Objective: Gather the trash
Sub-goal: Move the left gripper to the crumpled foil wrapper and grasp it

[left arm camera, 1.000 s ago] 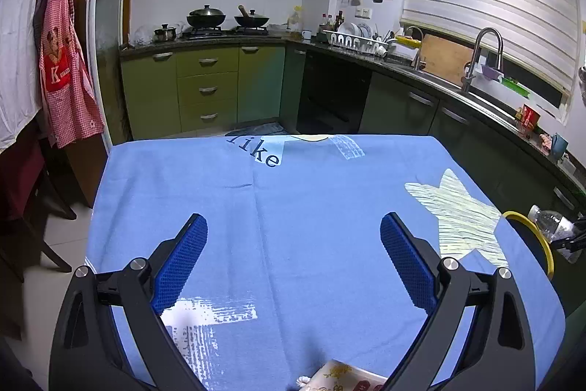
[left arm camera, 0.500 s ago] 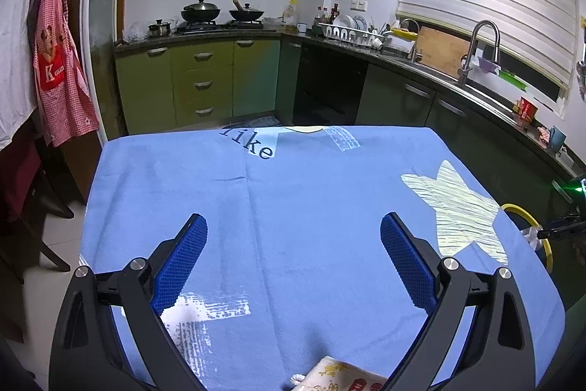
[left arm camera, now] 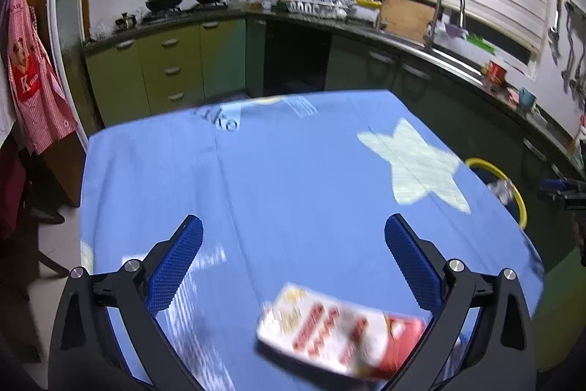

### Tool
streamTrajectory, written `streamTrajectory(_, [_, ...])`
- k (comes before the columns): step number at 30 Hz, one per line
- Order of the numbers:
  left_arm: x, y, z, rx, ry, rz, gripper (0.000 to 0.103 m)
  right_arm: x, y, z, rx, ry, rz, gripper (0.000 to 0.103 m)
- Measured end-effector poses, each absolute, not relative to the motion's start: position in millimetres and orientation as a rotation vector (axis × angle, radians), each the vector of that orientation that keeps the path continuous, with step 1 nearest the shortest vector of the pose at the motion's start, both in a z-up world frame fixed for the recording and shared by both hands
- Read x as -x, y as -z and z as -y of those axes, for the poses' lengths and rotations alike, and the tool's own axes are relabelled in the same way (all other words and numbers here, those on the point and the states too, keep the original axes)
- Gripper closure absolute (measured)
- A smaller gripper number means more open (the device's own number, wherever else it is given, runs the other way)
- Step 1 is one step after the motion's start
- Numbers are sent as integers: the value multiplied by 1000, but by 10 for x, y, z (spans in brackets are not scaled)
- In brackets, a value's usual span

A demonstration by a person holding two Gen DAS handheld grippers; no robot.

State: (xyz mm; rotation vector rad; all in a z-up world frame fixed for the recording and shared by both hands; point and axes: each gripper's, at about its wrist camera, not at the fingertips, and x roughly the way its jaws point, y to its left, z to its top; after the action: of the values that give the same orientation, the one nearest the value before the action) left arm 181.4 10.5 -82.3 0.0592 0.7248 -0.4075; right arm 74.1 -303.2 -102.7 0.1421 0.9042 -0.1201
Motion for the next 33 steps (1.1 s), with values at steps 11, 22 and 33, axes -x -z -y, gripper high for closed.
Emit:
streamTrajectory(11, [-1338, 913, -56, 7, 316, -911, 5, -788, 1017, 2757, -125, -12, -870, 17])
streamTrajectory(22, [-832, 1289, -5, 53, 220, -1151, 5, -823, 967, 2728, -120, -102, -822, 16])
streamTrajectory(33, [-805, 1650, 128, 53, 205, -1237, 26, -766, 1048, 2691, -118, -126, -826, 15])
